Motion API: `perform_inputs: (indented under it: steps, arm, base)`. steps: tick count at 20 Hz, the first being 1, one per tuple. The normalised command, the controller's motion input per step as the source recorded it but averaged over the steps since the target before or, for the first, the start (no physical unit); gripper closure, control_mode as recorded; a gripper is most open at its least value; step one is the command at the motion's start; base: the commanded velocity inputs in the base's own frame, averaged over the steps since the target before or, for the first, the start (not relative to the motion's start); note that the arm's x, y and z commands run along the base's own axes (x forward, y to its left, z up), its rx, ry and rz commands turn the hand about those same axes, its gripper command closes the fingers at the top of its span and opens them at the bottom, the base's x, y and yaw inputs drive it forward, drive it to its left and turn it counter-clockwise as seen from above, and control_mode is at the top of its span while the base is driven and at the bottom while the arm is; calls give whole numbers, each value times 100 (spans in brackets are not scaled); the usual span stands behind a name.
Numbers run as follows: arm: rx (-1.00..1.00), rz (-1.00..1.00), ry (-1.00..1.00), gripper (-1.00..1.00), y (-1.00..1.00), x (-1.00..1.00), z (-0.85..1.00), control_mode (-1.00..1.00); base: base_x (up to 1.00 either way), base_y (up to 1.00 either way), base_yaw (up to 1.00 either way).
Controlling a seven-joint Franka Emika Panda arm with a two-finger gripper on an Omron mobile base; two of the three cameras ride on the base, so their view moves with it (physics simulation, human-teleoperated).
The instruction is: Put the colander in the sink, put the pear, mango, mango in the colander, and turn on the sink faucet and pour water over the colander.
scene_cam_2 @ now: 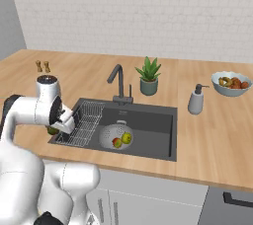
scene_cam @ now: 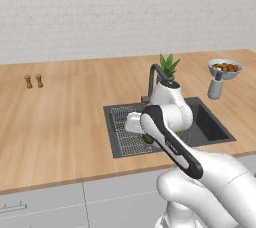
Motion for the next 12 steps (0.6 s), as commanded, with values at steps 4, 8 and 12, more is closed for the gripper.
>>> perform_inputs:
  steps: [4,8,12]
  arm:
    - [17,15,-1,100,-100,0,8,-100]
    - [23,18,-3,100,-100,15,0,-100]
    - [20,14,-4,100,-90,47,0,-100]
  base:
    - [0,0,0]
    - [0,0,0]
    - [0,0,0]
